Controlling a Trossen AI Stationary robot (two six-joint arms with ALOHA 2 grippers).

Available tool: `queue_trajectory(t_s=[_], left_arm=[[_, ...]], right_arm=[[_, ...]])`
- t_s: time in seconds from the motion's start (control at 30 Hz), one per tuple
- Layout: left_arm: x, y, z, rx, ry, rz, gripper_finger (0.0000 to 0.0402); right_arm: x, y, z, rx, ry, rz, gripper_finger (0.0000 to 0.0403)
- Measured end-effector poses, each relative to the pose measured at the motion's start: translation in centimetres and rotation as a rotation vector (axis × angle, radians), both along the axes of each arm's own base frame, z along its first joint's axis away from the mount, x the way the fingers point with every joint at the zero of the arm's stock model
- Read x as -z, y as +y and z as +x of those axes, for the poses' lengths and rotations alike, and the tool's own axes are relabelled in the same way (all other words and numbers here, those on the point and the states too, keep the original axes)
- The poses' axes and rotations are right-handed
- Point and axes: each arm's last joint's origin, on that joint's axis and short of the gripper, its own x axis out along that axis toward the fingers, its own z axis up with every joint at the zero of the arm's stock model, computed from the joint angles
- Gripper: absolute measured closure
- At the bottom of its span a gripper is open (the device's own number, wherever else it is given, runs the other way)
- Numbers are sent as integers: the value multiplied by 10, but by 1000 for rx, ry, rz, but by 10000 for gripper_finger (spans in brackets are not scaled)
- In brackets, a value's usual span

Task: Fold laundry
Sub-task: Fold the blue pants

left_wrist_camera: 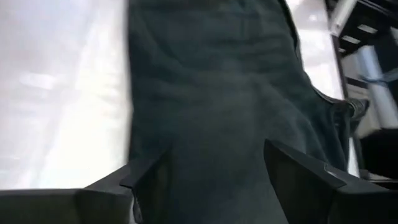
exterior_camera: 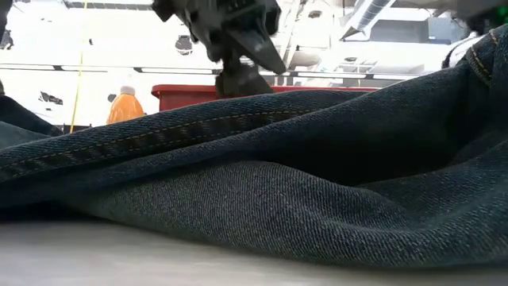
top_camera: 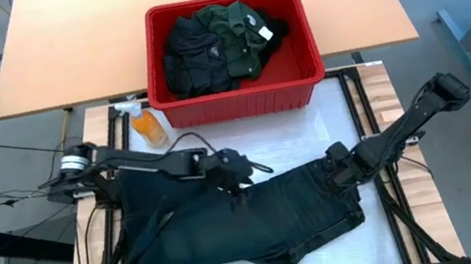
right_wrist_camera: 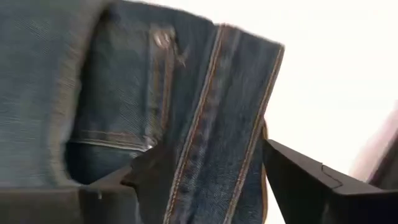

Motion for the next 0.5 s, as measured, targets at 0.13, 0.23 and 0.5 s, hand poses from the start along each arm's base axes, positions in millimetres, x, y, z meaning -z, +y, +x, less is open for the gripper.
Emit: queue_trajectory(t_s=[0.13,0.23,0.5], left_arm=[[17,-1,7,62,37,-67,164],[19,-2,7,64,54,-81,164],[12,-2,6,21,26,-76,164]], right_arm=[[30,2,-4,10,-47,63,126],[45,4,-5,-2,-150,107,131],[28,15,14,-238,-386,36,342]])
